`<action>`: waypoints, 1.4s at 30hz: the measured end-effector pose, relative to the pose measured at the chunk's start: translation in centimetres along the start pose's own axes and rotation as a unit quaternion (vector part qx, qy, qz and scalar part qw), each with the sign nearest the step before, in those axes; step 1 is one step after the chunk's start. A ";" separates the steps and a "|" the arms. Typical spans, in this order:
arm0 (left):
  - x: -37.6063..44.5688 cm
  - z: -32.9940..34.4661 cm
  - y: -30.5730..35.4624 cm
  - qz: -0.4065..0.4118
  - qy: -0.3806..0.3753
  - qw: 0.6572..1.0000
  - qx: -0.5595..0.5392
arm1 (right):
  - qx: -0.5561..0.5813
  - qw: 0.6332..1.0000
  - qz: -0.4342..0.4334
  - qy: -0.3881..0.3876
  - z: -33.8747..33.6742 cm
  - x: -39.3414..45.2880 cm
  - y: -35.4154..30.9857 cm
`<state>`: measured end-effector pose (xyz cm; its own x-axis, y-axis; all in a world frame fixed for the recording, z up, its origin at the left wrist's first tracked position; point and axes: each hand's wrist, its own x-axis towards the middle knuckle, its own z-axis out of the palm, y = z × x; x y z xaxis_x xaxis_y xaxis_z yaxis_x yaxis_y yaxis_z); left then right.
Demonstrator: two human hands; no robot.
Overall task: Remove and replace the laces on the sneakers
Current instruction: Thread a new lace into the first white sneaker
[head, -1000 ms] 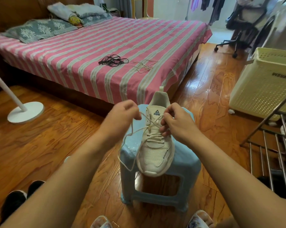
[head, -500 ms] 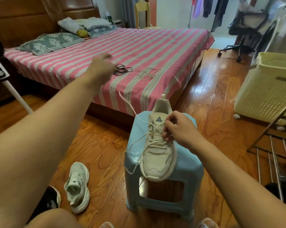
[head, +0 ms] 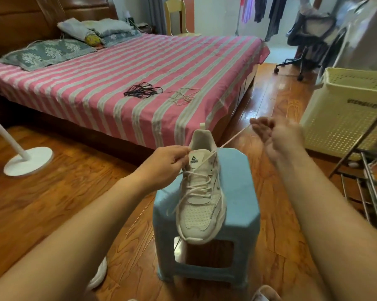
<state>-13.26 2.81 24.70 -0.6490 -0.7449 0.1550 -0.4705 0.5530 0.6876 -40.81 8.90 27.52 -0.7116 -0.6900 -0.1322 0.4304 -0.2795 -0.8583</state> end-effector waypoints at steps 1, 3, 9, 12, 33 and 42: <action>-0.1 0.2 -0.2 0.001 0.002 1.000 -0.011 | 0.046 0.999 0.008 0.017 -1.3 1.1 -0.5; -0.4 1.0 -0.4 -0.003 0.018 0.999 -0.038 | -0.037 0.998 0.045 -0.002 -2.8 1.6 0.4; -1.3 2.6 -0.5 -0.059 0.045 0.981 -0.177 | -0.586 0.683 -0.280 -0.334 0.1 -3.4 5.4; -1.1 2.2 -0.5 -0.053 0.046 0.984 -0.164 | -0.594 0.600 -0.398 -0.359 0.6 -5.4 6.3; -1.7 3.0 1.2 -0.119 0.018 0.978 -0.172 | -0.547 0.785 -0.244 -0.159 -1.9 -3.6 1.2; -4.1 1.5 5.2 0.030 -0.067 0.981 -0.179 | -0.485 0.737 -0.287 -0.374 0.1 -9.3 0.4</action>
<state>-13.88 9.29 26.56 -0.7529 -0.6461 0.1258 -0.2044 0.4111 0.8884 -33.95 15.09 28.42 0.0392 -0.9203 0.3892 -0.6793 -0.3102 -0.6650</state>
